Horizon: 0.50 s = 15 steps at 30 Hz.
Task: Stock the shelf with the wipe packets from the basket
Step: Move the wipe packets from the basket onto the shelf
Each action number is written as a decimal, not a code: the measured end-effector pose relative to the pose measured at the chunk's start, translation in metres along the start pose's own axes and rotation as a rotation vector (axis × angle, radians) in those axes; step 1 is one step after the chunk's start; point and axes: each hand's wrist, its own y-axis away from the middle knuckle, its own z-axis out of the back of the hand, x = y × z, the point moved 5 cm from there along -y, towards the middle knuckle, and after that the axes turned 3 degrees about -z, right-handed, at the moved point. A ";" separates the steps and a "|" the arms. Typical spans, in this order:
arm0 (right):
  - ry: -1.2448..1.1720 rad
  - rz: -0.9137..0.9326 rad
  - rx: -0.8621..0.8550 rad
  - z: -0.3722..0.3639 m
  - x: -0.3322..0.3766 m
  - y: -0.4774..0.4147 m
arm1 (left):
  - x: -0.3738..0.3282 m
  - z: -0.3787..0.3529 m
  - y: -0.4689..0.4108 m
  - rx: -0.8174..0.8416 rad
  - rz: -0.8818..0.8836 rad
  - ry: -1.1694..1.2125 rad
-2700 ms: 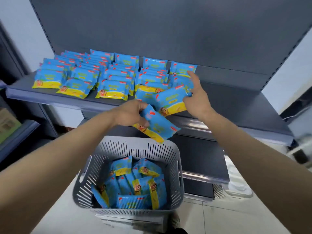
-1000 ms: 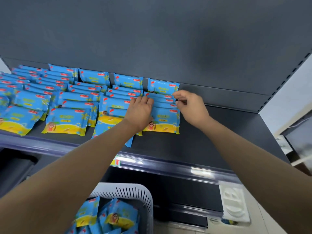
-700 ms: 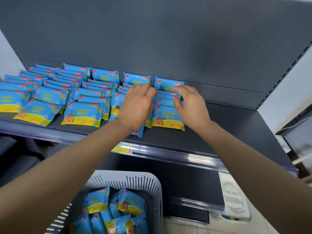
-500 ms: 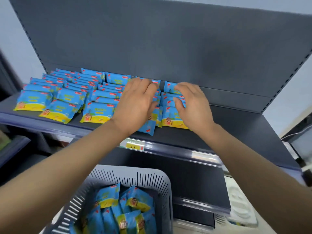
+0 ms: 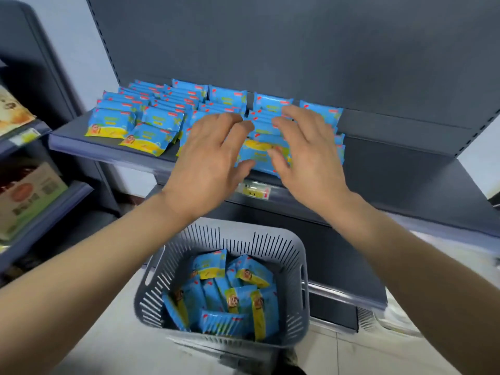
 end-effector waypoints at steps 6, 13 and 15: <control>-0.048 -0.042 0.388 -0.090 0.019 0.077 | 0.018 -0.072 0.100 0.418 0.152 0.224; -0.124 -0.135 0.970 -0.196 0.012 0.178 | 0.041 -0.145 0.201 0.808 0.358 0.357; -0.098 -0.144 1.143 -0.219 0.011 0.211 | 0.040 -0.160 0.227 0.903 0.373 0.375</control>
